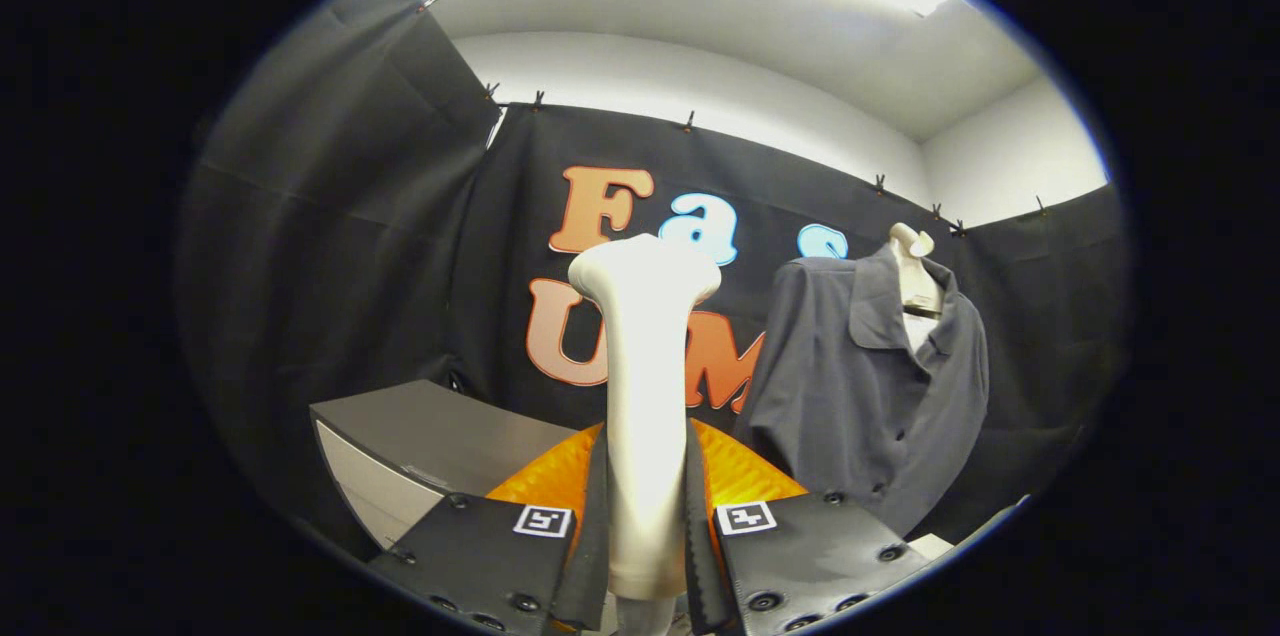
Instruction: Iron the clothes twice with a garment steamer, once on the left side and once on the right side.
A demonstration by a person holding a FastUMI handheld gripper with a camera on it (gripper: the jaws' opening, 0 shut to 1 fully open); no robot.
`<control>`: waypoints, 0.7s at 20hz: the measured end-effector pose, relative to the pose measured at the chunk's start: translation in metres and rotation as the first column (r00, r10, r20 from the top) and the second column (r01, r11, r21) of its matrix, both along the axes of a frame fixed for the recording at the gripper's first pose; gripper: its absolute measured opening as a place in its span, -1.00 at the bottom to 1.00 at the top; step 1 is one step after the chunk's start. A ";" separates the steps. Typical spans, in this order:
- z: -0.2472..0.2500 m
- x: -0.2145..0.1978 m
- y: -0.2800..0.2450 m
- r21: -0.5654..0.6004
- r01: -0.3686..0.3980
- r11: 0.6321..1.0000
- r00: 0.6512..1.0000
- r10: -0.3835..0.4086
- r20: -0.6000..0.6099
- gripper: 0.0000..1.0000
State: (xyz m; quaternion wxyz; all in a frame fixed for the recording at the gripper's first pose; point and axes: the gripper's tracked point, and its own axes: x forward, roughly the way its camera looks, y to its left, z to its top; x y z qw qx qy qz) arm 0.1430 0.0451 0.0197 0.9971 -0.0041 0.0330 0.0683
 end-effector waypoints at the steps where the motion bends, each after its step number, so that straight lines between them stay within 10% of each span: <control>1: -0.003 -0.003 -0.014 0.024 0.008 1.000 1.000 -0.008 0.008 -0.22; 14: -0.030 0.006 -0.167 0.052 0.121 0.991 0.991 -0.123 0.045 -0.23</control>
